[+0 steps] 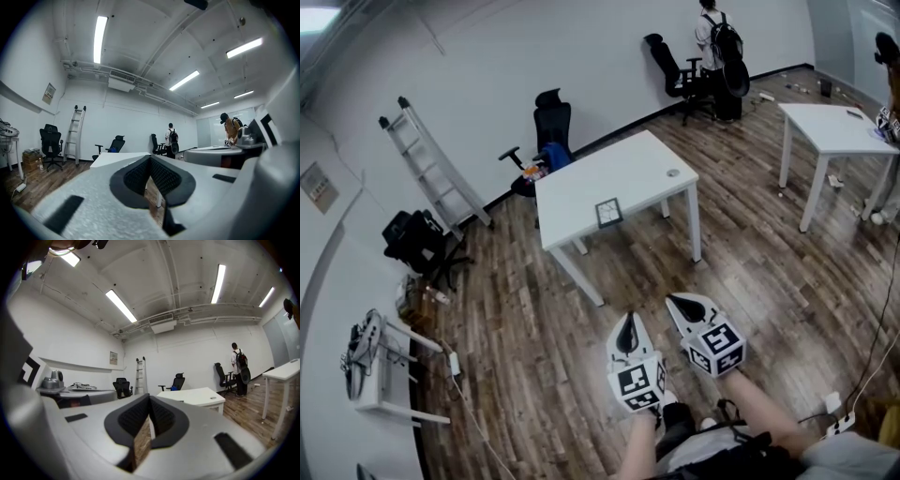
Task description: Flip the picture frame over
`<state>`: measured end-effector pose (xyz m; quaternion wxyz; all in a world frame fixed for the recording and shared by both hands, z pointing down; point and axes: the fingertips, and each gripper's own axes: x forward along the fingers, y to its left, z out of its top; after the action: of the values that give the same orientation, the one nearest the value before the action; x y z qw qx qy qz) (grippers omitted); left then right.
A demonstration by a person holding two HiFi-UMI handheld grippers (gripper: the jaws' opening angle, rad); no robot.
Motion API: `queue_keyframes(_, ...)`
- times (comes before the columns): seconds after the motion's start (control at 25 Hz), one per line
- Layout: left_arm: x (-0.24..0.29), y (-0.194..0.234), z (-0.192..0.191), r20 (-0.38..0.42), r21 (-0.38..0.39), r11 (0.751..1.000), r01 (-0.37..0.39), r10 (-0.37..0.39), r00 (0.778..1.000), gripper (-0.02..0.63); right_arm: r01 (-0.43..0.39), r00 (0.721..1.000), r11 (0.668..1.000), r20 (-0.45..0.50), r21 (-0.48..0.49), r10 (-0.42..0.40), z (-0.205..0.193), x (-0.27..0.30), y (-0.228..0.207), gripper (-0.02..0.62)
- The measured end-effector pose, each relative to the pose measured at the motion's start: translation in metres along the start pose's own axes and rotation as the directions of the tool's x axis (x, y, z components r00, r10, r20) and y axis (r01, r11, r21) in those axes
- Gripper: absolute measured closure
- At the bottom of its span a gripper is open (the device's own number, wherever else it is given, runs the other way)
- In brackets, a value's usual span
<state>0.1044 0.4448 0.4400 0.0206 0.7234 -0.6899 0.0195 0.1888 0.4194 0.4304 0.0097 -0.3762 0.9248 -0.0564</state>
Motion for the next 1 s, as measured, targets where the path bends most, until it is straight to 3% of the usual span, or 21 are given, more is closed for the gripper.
queue_keyframes(0.48, 0.087, 0.071, 0.009, 0.004, 0.005, 0.997, 0.072, -0.072, 0.997, 0.606, 0.05, 0.999, 0.999, 0.006, -0.009, -0.05, 0.007, 0.107, -0.008, 0.601)
queue_keyframes(1.0, 0.117, 0.12, 0.0, -0.021, -0.023, 0.995, 0.1, -0.1, 0.995, 0.606, 0.086, 0.996, 0.996, -0.001, -0.019, -0.086, 0.007, 0.168, 0.003, 0.601)
